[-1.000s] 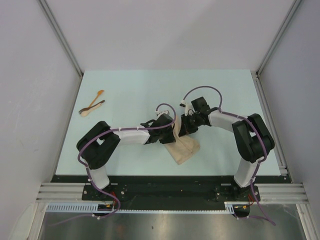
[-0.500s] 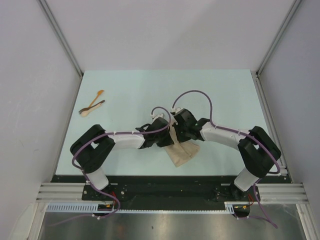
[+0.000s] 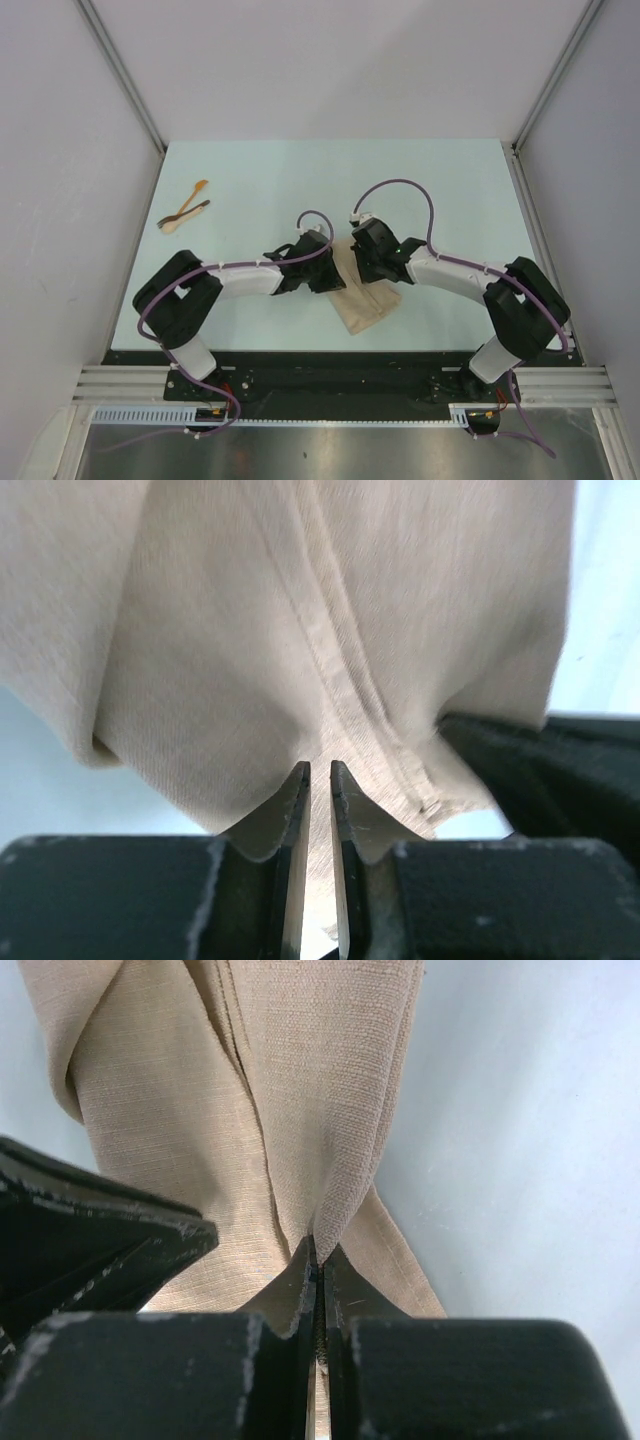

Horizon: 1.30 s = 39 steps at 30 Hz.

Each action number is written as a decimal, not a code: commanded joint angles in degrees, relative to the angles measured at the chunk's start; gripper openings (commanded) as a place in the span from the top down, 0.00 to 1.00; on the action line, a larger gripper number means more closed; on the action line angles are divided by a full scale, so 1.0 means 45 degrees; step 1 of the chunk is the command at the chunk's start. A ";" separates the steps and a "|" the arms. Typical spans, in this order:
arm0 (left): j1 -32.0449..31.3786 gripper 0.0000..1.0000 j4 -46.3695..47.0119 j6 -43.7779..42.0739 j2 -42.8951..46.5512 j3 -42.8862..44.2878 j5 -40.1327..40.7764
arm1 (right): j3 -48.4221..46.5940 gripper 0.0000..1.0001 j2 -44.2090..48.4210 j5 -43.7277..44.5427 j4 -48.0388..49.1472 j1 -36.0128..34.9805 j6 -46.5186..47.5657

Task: Fold the napkin into a case and place the utensils inside
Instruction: Fold the 2/3-rectangle-folded napkin at the center of the board.

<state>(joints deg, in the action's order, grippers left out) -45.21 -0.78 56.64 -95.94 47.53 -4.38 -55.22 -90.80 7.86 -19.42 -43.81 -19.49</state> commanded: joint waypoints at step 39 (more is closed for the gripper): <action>0.1024 0.78 0.0328 -0.1670 0.0813 -0.0015 -0.2522 | -0.0133 0.40 0.0527 0.1871 -0.0548 0.0103 -0.1022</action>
<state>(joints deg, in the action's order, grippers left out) -38.50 1.52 52.34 -91.61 44.10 -13.32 -58.57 -95.92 23.66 -22.11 -48.64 -27.55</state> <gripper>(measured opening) 0.219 0.544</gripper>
